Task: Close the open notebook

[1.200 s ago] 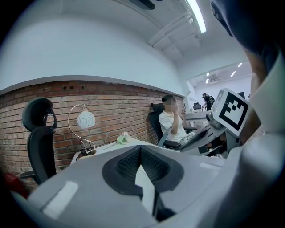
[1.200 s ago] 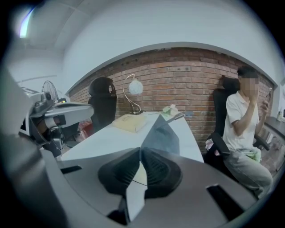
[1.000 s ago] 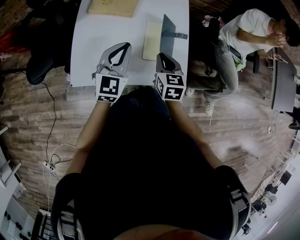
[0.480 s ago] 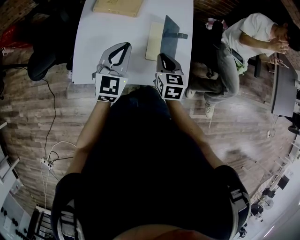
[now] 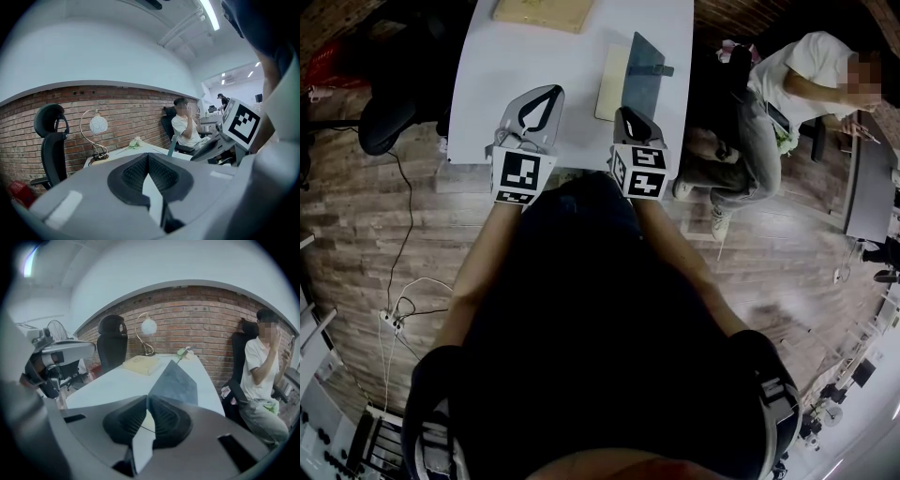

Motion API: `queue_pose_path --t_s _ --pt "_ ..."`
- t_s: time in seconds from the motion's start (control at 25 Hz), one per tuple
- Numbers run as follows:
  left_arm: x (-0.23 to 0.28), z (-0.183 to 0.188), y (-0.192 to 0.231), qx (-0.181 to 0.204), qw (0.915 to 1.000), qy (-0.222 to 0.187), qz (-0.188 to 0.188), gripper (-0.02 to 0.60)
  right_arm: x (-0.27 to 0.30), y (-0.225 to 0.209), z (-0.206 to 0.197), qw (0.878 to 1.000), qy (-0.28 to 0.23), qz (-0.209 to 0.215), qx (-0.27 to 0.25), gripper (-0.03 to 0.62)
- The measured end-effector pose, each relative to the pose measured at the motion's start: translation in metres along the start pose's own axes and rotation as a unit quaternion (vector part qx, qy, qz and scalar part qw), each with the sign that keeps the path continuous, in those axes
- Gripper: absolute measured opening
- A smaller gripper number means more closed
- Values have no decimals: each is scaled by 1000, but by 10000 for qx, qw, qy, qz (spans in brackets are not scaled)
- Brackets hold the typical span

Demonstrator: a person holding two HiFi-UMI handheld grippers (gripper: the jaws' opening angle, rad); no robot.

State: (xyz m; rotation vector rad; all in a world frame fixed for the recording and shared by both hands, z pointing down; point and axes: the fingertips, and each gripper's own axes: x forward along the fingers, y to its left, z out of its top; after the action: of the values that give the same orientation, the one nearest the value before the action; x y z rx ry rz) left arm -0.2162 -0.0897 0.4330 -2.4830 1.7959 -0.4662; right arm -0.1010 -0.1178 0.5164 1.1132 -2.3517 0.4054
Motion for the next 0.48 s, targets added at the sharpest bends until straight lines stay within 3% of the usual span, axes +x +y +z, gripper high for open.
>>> queue_pose_path --t_s 0.48 --pt "-3 -4 3 -11 10000 61 67 6 6 4 -3 10000 50 52 -66 21"
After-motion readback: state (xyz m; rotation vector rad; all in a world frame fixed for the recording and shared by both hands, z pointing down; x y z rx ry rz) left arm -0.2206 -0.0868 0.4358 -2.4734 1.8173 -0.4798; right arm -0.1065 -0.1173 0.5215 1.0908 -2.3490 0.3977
